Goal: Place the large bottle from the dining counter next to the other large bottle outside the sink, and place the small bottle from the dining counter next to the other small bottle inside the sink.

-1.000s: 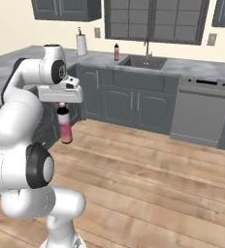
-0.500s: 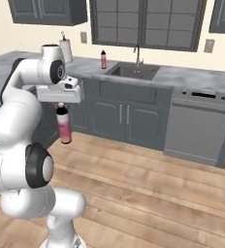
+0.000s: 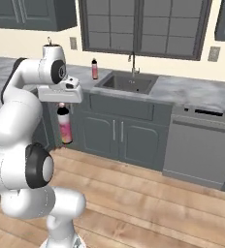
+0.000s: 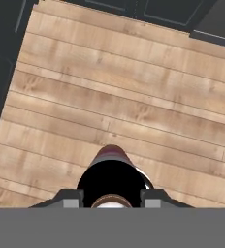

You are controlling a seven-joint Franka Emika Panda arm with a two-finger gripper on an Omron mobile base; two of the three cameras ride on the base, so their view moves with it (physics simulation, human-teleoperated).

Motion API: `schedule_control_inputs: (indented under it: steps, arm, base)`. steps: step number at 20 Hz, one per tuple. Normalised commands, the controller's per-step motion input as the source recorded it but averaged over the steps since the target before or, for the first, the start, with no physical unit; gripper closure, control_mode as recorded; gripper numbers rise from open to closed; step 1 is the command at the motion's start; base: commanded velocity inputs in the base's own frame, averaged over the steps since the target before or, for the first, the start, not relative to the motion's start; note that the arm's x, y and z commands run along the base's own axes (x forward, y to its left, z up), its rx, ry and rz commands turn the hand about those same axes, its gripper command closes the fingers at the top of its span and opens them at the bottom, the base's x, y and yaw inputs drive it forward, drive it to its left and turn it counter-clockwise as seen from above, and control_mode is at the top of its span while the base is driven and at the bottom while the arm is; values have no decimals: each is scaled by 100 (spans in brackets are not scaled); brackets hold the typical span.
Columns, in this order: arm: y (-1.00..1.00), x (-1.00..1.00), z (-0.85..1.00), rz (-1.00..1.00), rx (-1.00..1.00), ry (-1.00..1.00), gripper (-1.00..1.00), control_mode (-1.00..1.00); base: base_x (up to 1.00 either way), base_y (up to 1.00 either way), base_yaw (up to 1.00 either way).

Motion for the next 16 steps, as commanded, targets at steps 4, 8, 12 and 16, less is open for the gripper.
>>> schedule_control_inputs:
  steps: [4,8,12,16]
  arm:
    - [0,0,0,0,0,0,100,100]
    - [0,0,0,0,0,0,100,100]
    - [0,0,0,0,0,0,100,100]
    - [0,0,0,0,0,0,100,100]
  base:
    - [100,47,-2]
    - [100,35,-5]
    - [79,35,-4]
    - [41,35,0]
